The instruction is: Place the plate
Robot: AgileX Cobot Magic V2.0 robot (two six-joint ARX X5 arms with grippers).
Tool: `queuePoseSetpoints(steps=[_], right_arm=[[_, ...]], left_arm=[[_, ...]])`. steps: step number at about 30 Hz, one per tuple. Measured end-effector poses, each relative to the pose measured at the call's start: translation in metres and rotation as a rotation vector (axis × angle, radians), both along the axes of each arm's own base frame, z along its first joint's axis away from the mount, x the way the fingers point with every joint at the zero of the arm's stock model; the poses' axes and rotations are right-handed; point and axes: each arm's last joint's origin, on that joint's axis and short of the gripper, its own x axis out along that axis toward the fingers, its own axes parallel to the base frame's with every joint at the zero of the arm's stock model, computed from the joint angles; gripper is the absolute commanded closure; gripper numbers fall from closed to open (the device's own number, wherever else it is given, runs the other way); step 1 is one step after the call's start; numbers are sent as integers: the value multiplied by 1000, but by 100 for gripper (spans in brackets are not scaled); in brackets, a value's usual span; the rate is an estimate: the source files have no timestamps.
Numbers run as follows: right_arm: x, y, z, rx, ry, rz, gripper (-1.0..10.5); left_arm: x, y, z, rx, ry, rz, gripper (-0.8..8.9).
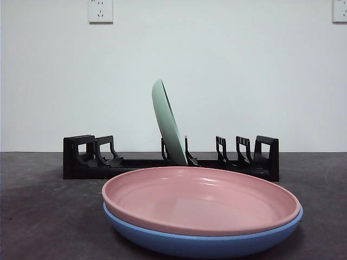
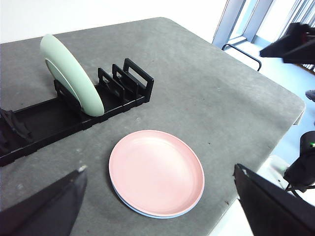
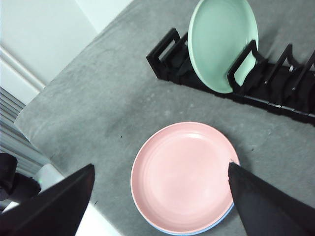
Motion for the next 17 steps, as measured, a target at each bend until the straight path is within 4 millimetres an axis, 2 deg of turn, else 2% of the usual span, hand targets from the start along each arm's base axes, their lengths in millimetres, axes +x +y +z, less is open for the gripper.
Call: queuePoseSetpoints(steps=[8, 17], right_arm=[[64, 32, 6, -1, 106, 108, 513], [155, 93, 23, 0, 134, 192, 514]], left_arm=[[-1, 1, -2, 12, 16, 0, 346], [-1, 1, -3, 20, 26, 0, 346]])
